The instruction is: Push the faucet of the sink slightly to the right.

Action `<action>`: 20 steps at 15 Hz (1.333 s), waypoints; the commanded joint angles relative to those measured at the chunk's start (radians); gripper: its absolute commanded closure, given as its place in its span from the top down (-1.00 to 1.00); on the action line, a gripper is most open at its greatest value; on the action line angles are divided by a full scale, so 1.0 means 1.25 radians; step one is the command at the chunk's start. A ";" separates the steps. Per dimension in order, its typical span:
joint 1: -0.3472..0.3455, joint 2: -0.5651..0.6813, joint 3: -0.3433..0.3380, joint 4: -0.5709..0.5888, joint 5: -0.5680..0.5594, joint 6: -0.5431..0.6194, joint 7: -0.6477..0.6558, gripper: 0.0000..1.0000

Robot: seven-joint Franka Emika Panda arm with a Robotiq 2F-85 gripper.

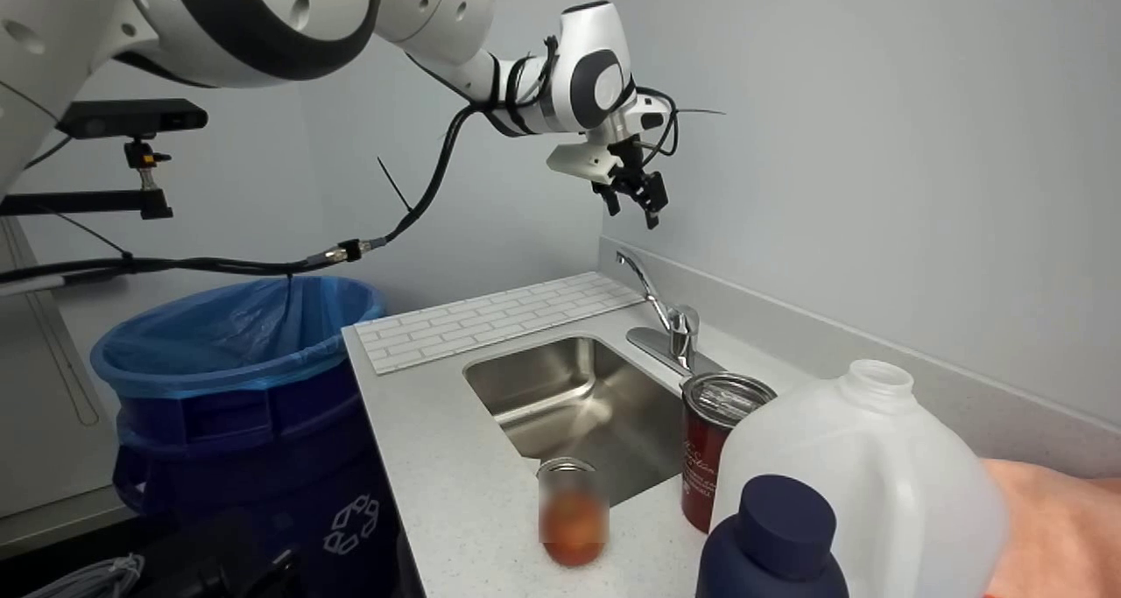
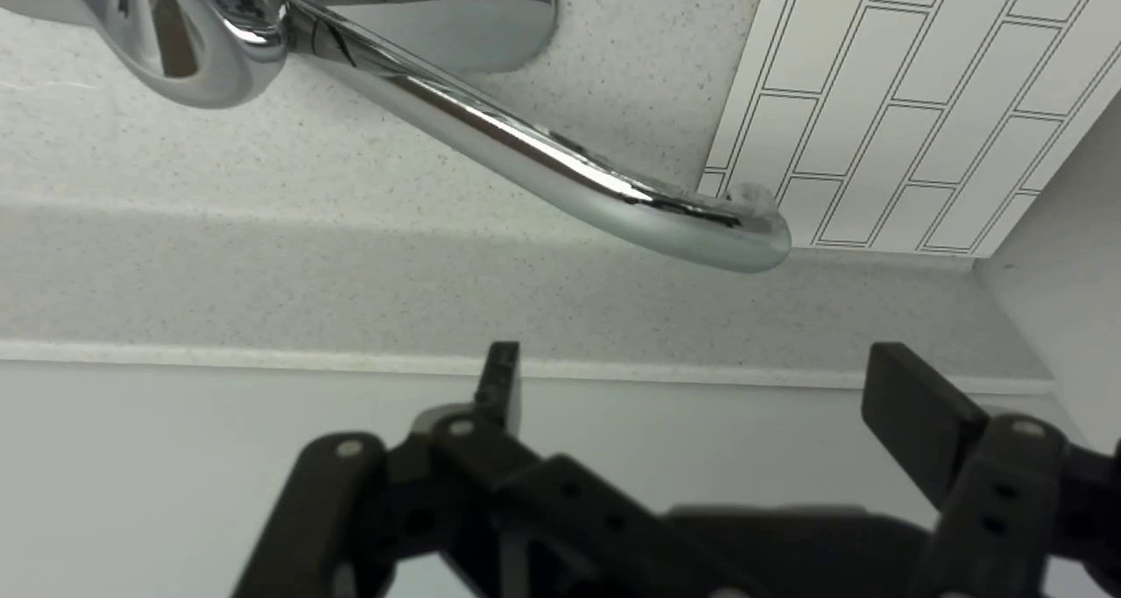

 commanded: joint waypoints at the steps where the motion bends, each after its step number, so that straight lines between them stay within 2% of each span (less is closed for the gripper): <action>1: -0.010 0.044 0.011 0.030 0.023 -0.007 -0.026 1.00; 9: -0.014 0.101 0.054 0.105 0.064 -0.013 -0.088 1.00; 20: -0.024 0.230 0.051 0.287 0.057 -0.106 -0.160 1.00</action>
